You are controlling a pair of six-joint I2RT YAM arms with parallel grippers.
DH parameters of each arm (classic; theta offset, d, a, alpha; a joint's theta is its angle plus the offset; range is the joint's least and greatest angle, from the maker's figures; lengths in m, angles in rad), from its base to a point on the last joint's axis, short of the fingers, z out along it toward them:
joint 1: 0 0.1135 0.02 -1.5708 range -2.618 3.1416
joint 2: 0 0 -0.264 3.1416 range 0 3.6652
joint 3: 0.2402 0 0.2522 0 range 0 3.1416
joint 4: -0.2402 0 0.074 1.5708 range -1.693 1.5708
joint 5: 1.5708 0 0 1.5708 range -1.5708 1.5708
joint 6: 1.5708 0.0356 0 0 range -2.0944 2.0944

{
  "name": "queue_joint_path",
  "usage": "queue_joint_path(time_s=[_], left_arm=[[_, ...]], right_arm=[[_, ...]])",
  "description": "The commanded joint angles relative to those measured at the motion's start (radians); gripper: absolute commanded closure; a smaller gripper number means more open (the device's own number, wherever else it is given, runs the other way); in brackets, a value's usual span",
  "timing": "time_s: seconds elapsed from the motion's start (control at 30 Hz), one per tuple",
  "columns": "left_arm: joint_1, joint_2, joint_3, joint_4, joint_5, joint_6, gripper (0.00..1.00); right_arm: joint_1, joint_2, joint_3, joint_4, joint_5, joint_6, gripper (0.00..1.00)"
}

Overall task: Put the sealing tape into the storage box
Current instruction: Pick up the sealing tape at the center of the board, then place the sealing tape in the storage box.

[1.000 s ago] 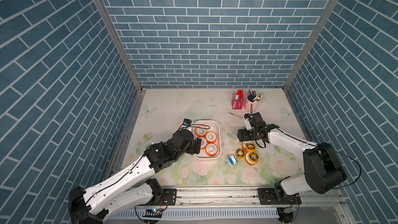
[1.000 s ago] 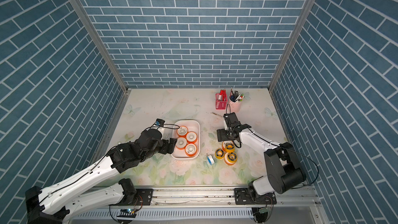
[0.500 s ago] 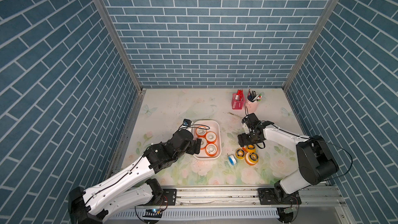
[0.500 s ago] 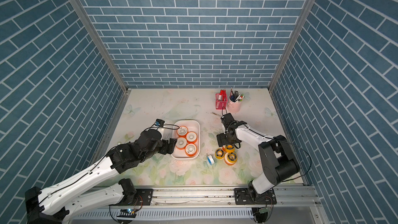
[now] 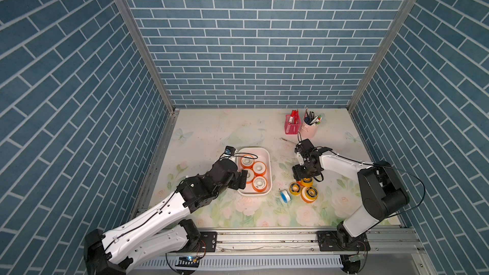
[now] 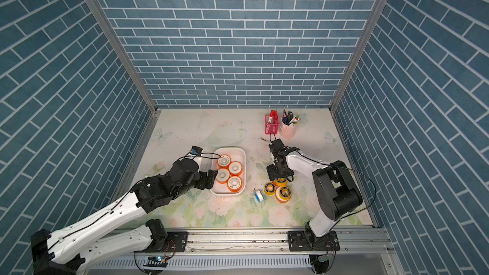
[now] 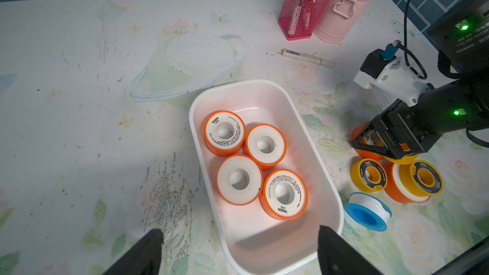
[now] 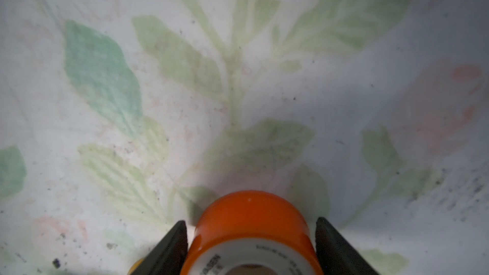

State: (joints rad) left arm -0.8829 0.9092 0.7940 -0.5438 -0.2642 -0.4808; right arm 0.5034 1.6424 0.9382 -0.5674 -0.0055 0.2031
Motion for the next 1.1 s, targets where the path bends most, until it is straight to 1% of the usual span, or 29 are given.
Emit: queue_joint_path(time_s=[0.0, 0.1, 0.33, 0.43, 0.63, 0.83, 1.07], left_arm=[[0.004, 0.000, -0.010, 0.001, 0.000, 0.008, 0.06], [0.004, -0.003, -0.012, 0.001, -0.002, 0.008, 0.06], [0.004, -0.004, -0.013, 0.001, -0.003, 0.007, 0.06], [0.004, -0.002, -0.013, 0.001, -0.004, 0.007, 0.06], [0.004, -0.009, -0.010, -0.002, -0.019, 0.002, 0.06], [0.004, -0.035, -0.013, -0.004, -0.038, -0.004, 0.06], [0.004, -0.062, -0.012, -0.008, -0.066, -0.013, 0.06]], right_arm=[[0.017, 0.023, 0.047, 0.012, -0.018, -0.005, 0.36], [0.037, 0.028, 0.091, 0.030, -0.043, -0.002, 0.37], [0.057, 0.032, 0.150, 0.076, -0.038, 0.027, 0.38], [0.070, 0.047, 0.179, 0.068, -0.039, 0.027, 0.39], [0.144, 0.033, 0.254, 0.042, -0.051, 0.033, 0.39], [0.228, 0.059, 0.386, -0.002, -0.064, 0.029, 0.40], [0.315, 0.187, 0.582, -0.042, -0.064, 0.024, 0.41]])
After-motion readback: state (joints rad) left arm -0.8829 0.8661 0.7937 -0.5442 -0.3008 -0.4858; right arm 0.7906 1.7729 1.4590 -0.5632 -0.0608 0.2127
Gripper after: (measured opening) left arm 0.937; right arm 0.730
